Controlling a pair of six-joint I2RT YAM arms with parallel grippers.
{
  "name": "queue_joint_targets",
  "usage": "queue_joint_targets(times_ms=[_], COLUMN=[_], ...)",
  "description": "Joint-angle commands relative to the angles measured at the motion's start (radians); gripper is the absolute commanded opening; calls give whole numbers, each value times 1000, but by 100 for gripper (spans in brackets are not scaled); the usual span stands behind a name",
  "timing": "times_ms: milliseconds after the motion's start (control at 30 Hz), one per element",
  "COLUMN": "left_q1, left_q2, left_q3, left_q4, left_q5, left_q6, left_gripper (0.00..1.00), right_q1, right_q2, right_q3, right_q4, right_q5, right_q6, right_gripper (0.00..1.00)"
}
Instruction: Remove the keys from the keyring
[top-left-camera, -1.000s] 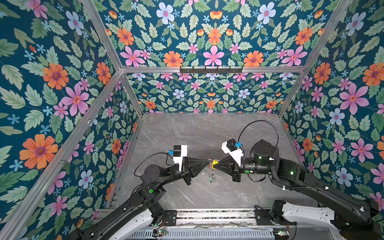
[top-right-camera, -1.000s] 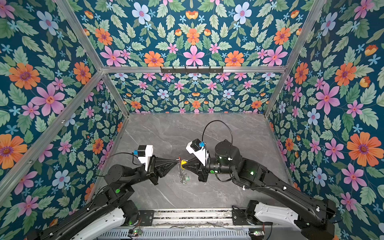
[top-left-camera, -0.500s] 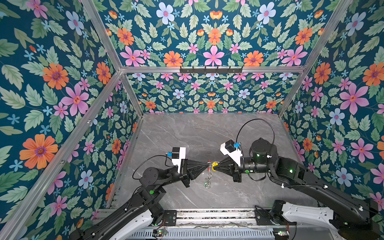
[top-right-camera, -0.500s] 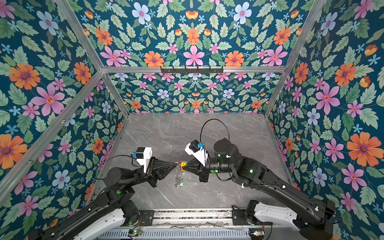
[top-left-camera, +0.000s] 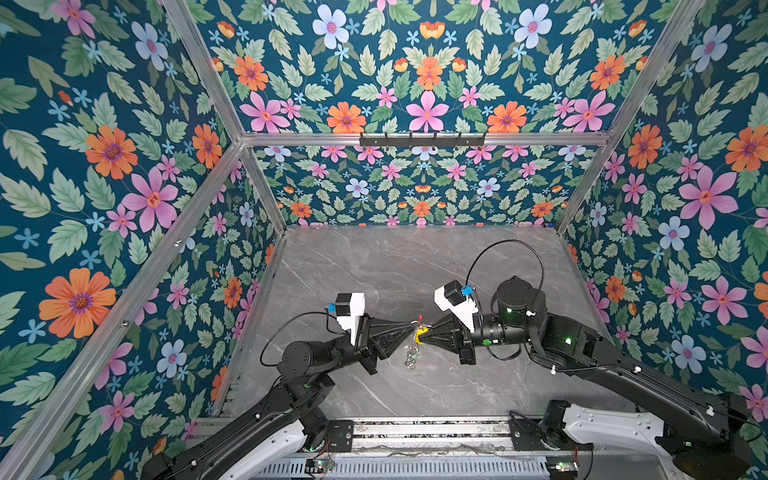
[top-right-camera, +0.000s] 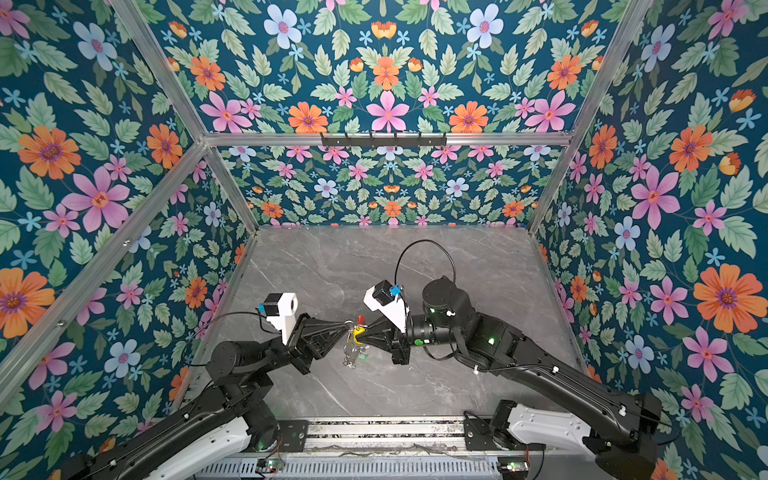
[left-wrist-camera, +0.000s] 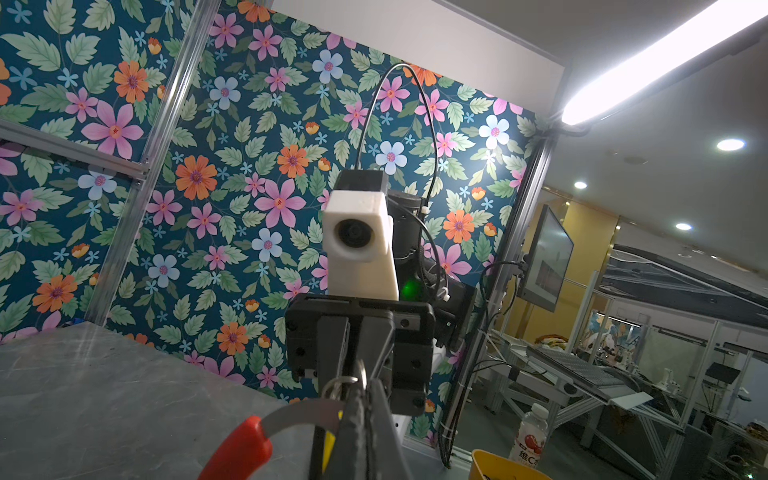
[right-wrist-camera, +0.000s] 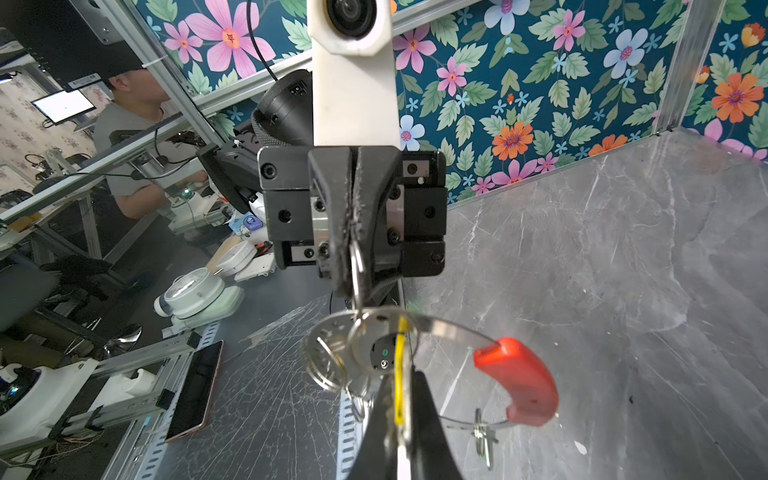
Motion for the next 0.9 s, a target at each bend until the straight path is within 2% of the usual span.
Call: queue_joint_targets(times_ms=[0, 300, 400, 600, 867], left_q1=[0, 0, 0, 0, 0], left_q2=[-5, -4, -10, -33, -10], left_q3=[-1, 15, 31, 44, 53], left_q4=[132, 127, 70, -4, 21], left_q5=[8, 20, 23, 58, 132], left_q6=[-21, -44, -22, -23, -76], left_gripper=[0, 0, 0, 0, 0], right_q1=[-1, -2, -2, -8, -39], right_q2=[4, -9, -10, -25, 17], right_q3=[-6, -6, 8, 83, 182], right_q4=[1, -28, -40, -155, -258], right_q5=[7, 24, 21, -13, -99], right_q6=[22, 8, 5, -39, -108], right_gripper=[0, 0, 0, 0, 0])
